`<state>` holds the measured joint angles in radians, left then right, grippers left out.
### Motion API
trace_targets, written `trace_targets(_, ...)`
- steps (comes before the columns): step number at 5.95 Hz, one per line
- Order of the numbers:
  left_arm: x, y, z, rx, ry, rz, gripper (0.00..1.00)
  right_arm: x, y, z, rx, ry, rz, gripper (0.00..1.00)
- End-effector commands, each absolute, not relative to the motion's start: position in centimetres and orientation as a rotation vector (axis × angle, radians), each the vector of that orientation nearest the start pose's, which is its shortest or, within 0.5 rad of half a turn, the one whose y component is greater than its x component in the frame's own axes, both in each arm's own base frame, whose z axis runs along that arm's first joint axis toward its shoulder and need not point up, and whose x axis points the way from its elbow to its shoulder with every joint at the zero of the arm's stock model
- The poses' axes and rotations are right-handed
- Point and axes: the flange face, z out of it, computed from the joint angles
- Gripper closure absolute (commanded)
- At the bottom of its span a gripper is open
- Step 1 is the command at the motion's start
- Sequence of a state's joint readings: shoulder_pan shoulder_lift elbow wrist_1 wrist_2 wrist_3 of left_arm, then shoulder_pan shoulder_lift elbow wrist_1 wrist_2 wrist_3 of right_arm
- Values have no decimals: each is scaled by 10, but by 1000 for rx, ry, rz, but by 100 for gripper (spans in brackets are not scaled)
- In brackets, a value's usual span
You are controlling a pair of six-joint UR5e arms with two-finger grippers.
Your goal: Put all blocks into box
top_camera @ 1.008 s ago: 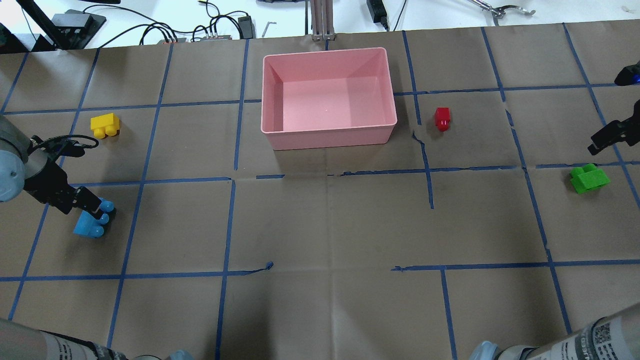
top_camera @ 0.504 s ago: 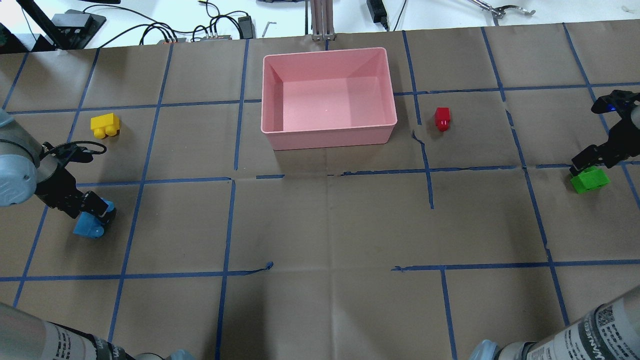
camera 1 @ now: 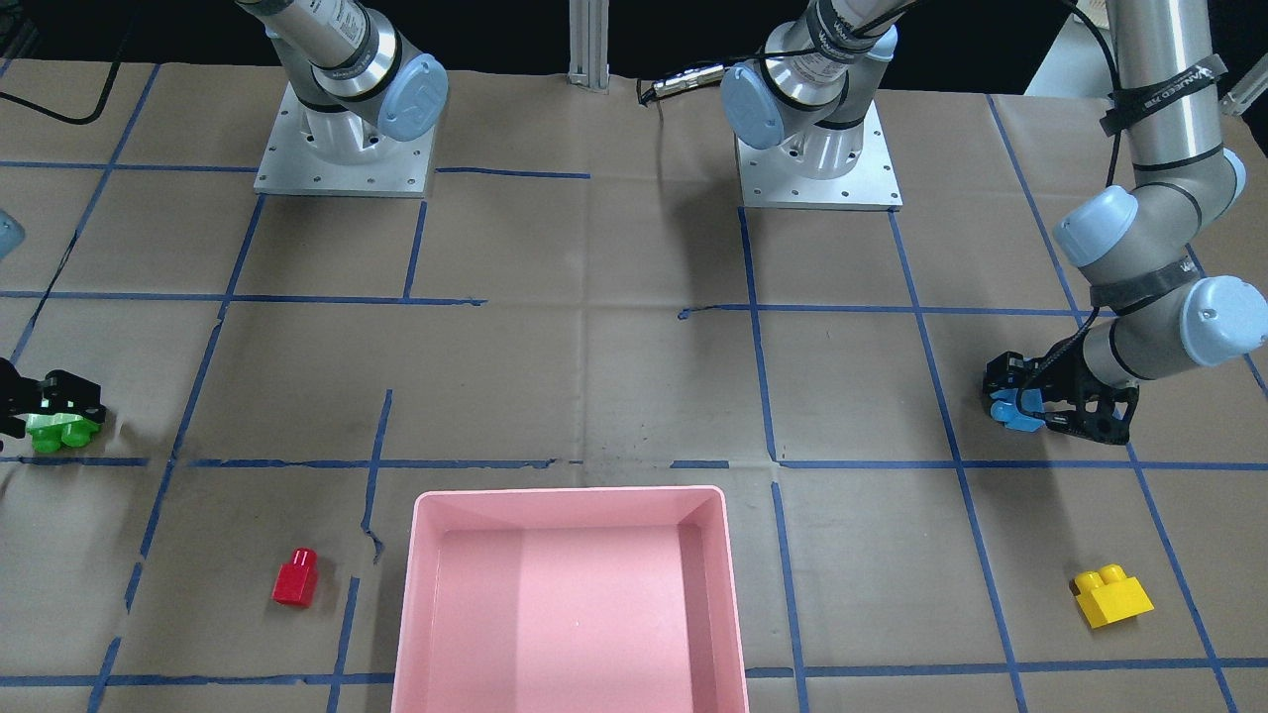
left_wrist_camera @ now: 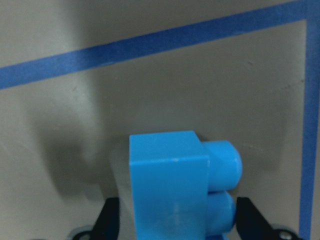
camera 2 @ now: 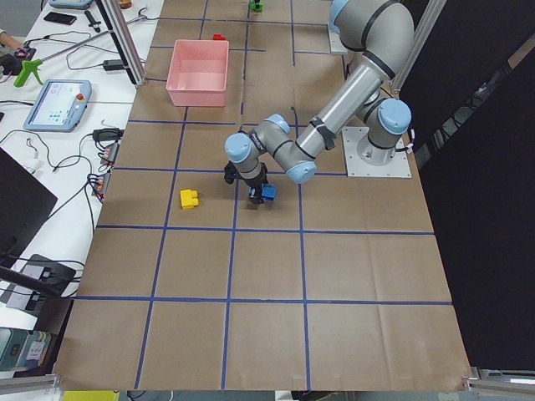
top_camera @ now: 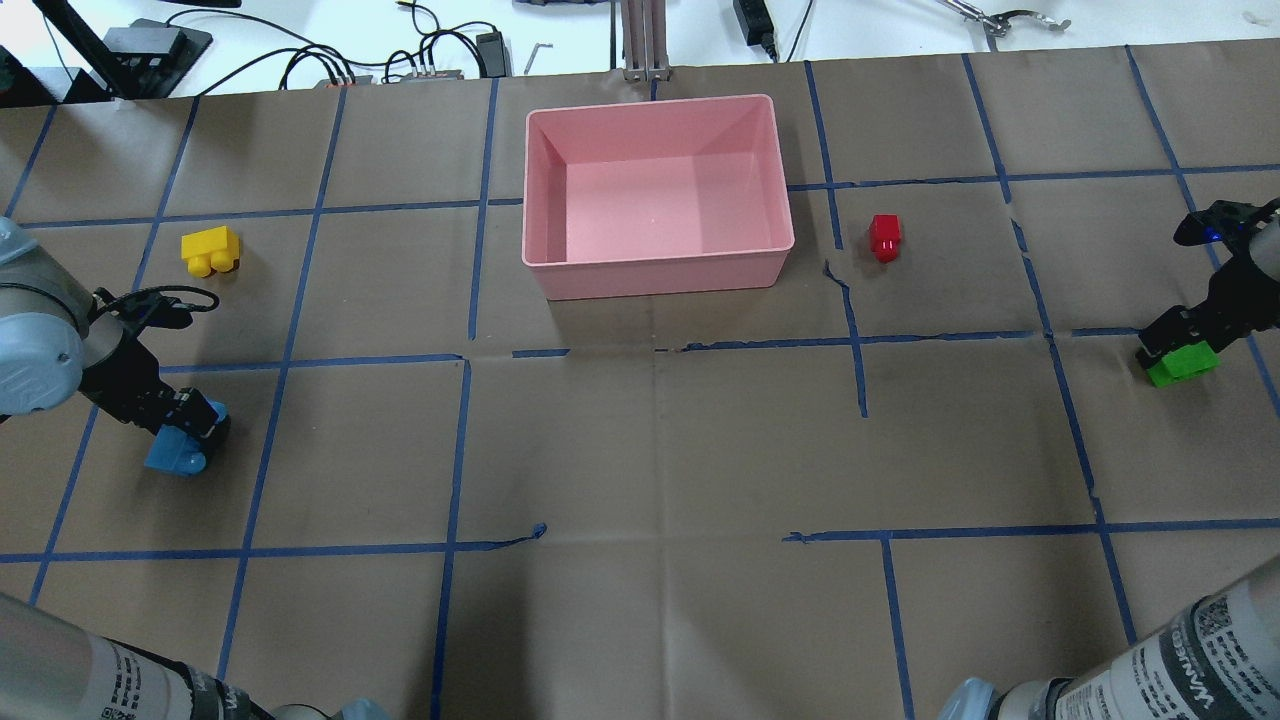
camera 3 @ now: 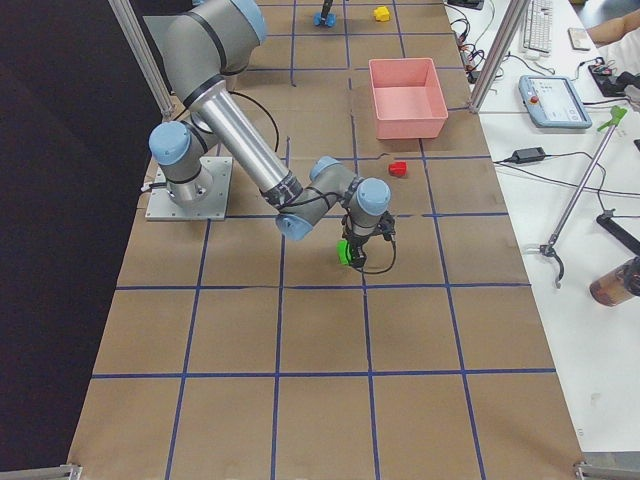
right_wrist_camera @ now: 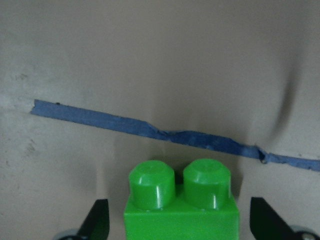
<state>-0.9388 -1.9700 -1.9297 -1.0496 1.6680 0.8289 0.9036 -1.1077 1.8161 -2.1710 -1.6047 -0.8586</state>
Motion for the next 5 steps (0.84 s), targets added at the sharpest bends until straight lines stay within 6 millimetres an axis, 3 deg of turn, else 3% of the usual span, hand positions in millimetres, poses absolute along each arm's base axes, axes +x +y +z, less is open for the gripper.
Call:
trace_targets(1, 210, -496, 166, 327, 3184, 384, 71, -254, -533, 178, -280, 3075, 170, 50)
trace_targets(2, 209, -501, 179, 329, 3174, 358, 77, -255, -532, 179, -276, 3077, 172, 56)
trace_targets(3, 197, -518, 206, 352, 3149, 302, 78, -257, -534, 189, -275, 3093, 167, 56)
trace_targets(4, 178, -529, 229, 340, 3157, 342, 100, -253, -532, 218, -223, 3135, 153, 56)
trace_targets(5, 166, -536, 240, 331, 3190, 295, 100, -235, -522, 267, -125, 3142, 138, 56)
